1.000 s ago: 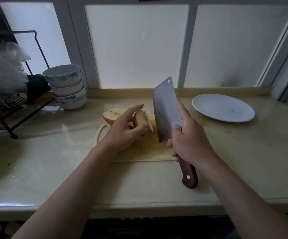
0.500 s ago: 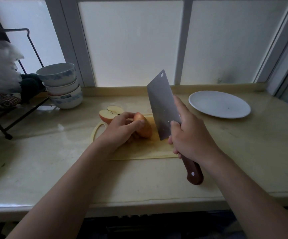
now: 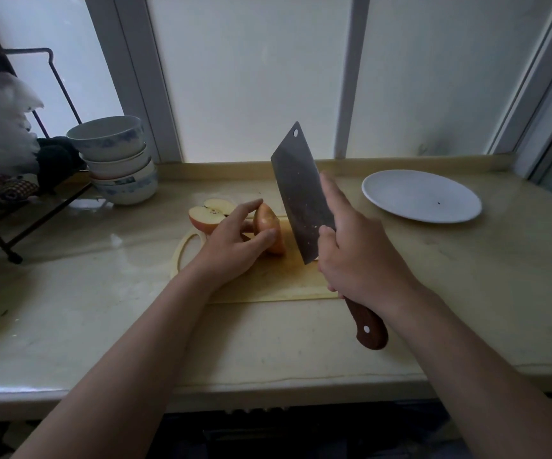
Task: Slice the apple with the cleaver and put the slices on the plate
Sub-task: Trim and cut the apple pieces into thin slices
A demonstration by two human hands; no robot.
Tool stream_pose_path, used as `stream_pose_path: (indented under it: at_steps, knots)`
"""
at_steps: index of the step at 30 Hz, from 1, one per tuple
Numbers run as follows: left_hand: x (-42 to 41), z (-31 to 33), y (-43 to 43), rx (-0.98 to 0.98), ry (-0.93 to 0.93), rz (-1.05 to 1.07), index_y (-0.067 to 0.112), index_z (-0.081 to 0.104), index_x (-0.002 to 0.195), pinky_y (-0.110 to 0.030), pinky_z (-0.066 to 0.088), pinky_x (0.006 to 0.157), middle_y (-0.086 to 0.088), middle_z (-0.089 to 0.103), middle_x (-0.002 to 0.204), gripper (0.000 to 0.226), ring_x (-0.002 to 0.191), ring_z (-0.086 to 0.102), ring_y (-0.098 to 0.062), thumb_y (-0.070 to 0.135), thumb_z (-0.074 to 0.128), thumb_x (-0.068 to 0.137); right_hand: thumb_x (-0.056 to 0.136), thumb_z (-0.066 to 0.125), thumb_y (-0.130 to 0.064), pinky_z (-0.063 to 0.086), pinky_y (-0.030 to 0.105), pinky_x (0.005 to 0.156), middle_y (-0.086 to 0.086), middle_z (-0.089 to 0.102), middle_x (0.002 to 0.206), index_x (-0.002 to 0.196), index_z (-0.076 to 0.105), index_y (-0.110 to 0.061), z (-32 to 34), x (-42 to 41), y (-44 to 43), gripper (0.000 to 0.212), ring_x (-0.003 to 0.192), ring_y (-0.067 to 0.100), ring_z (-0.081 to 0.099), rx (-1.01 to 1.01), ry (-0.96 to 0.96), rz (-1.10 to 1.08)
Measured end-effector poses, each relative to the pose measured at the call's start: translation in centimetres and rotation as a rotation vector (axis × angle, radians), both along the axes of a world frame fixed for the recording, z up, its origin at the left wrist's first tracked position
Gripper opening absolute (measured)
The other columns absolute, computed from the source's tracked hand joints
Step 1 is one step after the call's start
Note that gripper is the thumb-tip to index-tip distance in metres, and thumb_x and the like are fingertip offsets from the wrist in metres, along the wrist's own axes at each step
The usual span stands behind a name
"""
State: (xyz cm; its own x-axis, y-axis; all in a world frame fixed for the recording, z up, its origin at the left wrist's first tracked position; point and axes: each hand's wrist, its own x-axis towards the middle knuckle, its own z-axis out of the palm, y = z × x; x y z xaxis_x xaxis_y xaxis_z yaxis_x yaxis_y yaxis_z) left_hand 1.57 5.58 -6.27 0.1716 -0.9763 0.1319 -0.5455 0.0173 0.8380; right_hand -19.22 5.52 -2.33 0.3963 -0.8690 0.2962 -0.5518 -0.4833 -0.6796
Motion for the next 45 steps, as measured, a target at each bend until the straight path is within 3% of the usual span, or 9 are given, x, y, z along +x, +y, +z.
stream_pose_path:
  at_steps: [7,11,18,21,24,29,36,42,45]
  knots:
    - [-0.2,0.2,0.0,-0.009,-0.037,-0.013,0.038,0.028,0.157,-0.029,0.047,0.093,0.006,0.051,0.126,0.066,0.105,0.052,-0.006,0.047,0.056,0.098,0.105,0.042,-0.012,0.061,0.049,0.065,0.006,0.059,0.067,0.167,0.009,-0.038,0.1,-0.1,0.0,0.075,0.057,0.020,0.058,-0.024,0.012,0.000]
    - [0.0,-0.2,-0.4,0.001,-0.030,-0.016,0.036,0.029,0.157,-0.031,0.045,0.097,-0.003,0.055,0.141,0.067,0.113,0.052,-0.009,0.050,0.055,0.097,0.104,0.041,-0.012,0.061,0.049,0.067,0.004,0.056,0.066,0.167,0.010,-0.040,0.2,0.0,0.0,0.075,0.059,0.021,0.057,-0.024,0.016,-0.006]
    - [-0.2,-0.5,-0.9,-0.002,-0.059,-0.036,0.031,0.026,0.159,-0.028,0.041,0.096,-0.004,0.054,0.143,0.067,0.115,0.049,-0.008,0.050,0.050,0.100,0.104,0.042,-0.011,0.059,0.050,0.066,0.008,0.057,0.064,0.167,0.009,-0.036,0.3,0.3,0.2,0.076,0.060,0.025,0.059,-0.039,0.042,0.005]
    - [-0.2,-0.6,-1.2,0.006,-0.060,-0.041,0.031,0.024,0.159,-0.029,0.042,0.098,-0.004,0.055,0.142,0.067,0.117,0.051,-0.010,0.052,0.048,0.099,0.104,0.043,-0.011,0.055,0.042,0.061,0.006,0.055,0.063,0.167,0.009,-0.035,0.2,0.3,0.2,0.076,0.058,0.021,0.055,-0.063,0.057,0.007]
    - [-0.2,-0.7,-1.3,0.004,-0.055,-0.041,0.030,0.025,0.159,-0.033,0.043,0.102,-0.004,0.053,0.144,0.069,0.120,0.050,-0.011,0.053,0.049,0.098,0.104,0.043,-0.011,0.041,0.032,0.056,0.004,0.052,0.062,0.168,0.008,-0.034,0.0,0.4,0.1,0.076,0.056,0.017,0.051,-0.071,0.074,0.005]
    - [-0.2,-0.8,-1.4,-0.003,-0.064,-0.032,0.028,0.027,0.158,-0.035,0.046,0.103,-0.004,0.055,0.142,0.070,0.119,0.052,-0.012,0.055,0.049,0.098,0.105,0.044,-0.012,0.036,0.027,0.051,0.004,0.051,0.063,0.168,0.006,-0.035,0.0,0.4,0.3,0.077,0.055,0.016,0.050,-0.080,0.108,0.005]
    - [-0.4,-0.9,-1.8,-0.014,-0.081,0.003,0.024,0.031,0.157,-0.029,0.044,0.093,-0.002,0.056,0.140,0.067,0.117,0.052,-0.012,0.054,0.047,0.099,0.105,0.043,-0.013,0.036,0.029,0.052,0.006,0.054,0.069,0.167,-0.004,-0.035,0.2,0.4,1.3,0.080,0.062,0.020,0.054,-0.060,0.219,-0.002]
    - [-0.3,-1.1,-2.0,-0.035,-0.080,0.021,0.019,0.039,0.154,-0.032,0.044,0.100,-0.001,0.057,0.140,0.066,0.124,0.052,-0.016,0.053,0.049,0.099,0.103,0.043,-0.011,0.045,0.031,0.056,0.002,0.057,0.076,0.163,-0.017,-0.038,0.5,-0.2,3.6,0.089,0.065,0.015,0.056,-0.008,0.339,-0.012]
    - [-0.3,-1.1,-2.2,-0.044,-0.063,0.025,0.018,0.041,0.153,-0.037,0.046,0.104,0.001,0.058,0.137,0.065,0.123,0.054,-0.016,0.054,0.050,0.099,0.102,0.043,-0.012,0.041,0.030,0.055,0.002,0.054,0.080,0.161,-0.022,-0.040,0.8,-0.5,4.7,0.092,0.068,0.016,0.054,0.025,0.386,-0.030]
